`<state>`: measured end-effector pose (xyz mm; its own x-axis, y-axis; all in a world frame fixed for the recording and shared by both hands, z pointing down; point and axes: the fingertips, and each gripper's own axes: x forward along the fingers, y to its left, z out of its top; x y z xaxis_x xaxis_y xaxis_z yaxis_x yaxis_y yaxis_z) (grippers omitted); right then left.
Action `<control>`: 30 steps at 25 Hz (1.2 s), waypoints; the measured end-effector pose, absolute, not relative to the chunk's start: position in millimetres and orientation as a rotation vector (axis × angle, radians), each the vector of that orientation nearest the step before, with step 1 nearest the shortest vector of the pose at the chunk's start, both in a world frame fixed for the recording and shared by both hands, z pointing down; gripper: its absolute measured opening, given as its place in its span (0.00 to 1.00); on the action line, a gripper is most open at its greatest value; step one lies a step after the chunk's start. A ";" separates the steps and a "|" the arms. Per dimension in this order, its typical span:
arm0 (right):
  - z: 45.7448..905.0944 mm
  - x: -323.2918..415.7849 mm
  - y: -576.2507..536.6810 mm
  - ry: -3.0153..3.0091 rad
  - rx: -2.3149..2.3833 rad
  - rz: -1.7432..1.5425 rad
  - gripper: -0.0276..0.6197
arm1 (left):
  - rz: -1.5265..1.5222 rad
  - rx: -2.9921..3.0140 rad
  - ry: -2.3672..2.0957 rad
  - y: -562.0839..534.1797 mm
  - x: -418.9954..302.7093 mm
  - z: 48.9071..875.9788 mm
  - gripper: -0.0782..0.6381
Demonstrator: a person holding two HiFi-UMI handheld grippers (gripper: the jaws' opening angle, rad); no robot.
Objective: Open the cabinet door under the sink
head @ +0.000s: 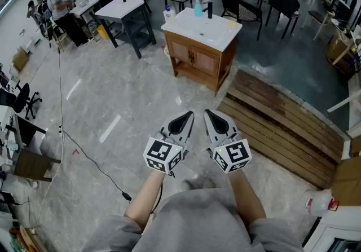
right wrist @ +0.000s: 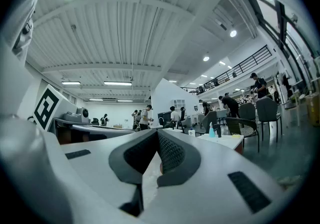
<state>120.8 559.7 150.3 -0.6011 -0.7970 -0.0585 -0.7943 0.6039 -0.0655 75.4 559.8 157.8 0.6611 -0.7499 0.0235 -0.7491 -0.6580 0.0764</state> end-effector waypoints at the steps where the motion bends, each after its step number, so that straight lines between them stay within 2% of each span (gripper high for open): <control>1: 149.6 118.6 558.3 2.746 -1.354 -0.046 0.06 | -0.018 2.795 -1.267 558.4 74.0 156.1 0.12; 10: 153.4 119.8 551.1 2.786 -1.309 -0.050 0.06 | -0.018 2.781 -1.286 547.6 77.9 158.1 0.12; 23: 176.8 175.0 528.9 2.809 -1.280 -0.123 0.06 | 0.019 2.693 -1.313 526.9 127.6 186.4 0.12; 30: 189.9 164.5 502.4 2.832 -1.226 -0.196 0.06 | 0.063 2.650 -1.369 503.9 115.8 196.6 0.12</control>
